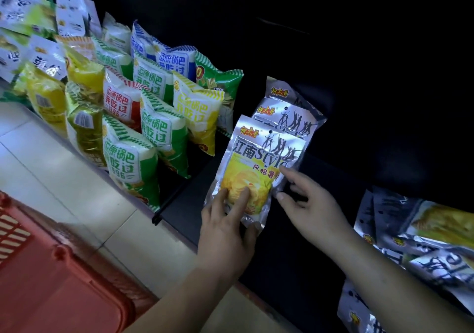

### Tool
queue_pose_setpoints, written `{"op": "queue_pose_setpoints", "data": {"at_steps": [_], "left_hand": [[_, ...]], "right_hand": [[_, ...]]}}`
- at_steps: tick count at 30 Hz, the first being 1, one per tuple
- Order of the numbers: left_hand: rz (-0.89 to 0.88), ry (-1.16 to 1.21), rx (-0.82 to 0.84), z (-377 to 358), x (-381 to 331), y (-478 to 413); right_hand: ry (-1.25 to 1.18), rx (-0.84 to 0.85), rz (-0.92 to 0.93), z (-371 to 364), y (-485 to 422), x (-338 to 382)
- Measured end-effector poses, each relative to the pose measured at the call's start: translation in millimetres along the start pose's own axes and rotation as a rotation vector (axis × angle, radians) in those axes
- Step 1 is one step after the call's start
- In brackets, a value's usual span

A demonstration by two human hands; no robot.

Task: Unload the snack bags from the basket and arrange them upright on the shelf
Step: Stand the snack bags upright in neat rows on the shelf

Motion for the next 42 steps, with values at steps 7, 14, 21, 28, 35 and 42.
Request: {"op": "queue_pose_setpoints", "data": {"at_steps": [7,14,21,28,35,42], "left_hand": [[-0.083,0.098,-0.105,15,-17,12],[-0.139,0.494,0.108,-19,-90,44],[-0.106,0.497,0.426,-97,-143,92],[-0.193,0.406,0.374,-112,-166,116],[-0.296,-0.152,0.254,-114,-162,117],[-0.032,-0.053,0.349,-100,-122,110]], "right_hand": [[0.036,-0.010,-0.060,16,29,-9],[0.341,0.085,-0.195,94,101,-12],[0.478,0.018,-0.411,161,175,-56],[0.348,-0.330,-0.381,169,250,-96],[0.316,-0.382,-0.312,153,281,-105],[0.262,-0.417,-0.246,142,267,-103]]}}
Point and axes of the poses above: each hand's wrist, its own y-axis away from the middle knuckle, its own z-axis out of the back of the hand, x = y × z, the point moved 7 cm from there along -y, towards the middle knuckle, and after that the axes turned 2 degrees about x, right-handed, at the moved point
